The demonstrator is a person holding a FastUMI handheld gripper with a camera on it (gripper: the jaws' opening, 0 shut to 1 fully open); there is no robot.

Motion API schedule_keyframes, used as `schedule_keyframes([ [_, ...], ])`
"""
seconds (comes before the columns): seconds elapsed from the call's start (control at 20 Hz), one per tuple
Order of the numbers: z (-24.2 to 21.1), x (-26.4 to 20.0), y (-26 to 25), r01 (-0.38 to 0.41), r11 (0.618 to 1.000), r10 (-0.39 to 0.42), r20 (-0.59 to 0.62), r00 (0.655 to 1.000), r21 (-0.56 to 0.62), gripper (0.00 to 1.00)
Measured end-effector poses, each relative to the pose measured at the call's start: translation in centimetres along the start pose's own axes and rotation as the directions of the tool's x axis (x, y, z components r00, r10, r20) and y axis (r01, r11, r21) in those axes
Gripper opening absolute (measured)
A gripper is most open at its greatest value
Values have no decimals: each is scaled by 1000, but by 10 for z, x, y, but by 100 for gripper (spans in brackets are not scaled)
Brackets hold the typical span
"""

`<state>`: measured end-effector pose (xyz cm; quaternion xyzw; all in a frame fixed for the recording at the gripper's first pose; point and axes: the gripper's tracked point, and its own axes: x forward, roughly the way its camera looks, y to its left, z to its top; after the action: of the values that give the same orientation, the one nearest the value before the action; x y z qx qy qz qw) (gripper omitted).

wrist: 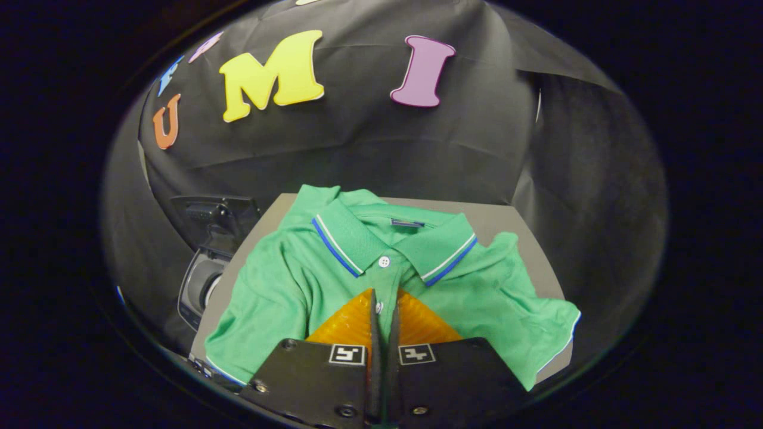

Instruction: Put the clothes into the washing machine and then close the washing machine lid.

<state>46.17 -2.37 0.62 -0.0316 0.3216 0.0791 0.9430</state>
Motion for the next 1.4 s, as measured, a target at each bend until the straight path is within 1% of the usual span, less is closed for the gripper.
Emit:
schedule_keyframes([
  [0.2, 4, -6, 3, 12, 1000, -12, 8, 1000, -11, 5],
  [0.35, 19, -21, 11, -11, 1000, 12, 49, 999, -19, 5],
  [0.6, 58, -52, 38, -84, 996, 86, 123, 989, -23, 5],
  [0.9, 97, -87, 89, -198, 980, 201, 184, 962, -35, 5],
  [1.1, 111, -99, 127, -247, 966, 258, 200, 945, -78, 5],
  [1.4, 118, -104, 196, -336, 933, 355, 177, 918, -127, 5],
])
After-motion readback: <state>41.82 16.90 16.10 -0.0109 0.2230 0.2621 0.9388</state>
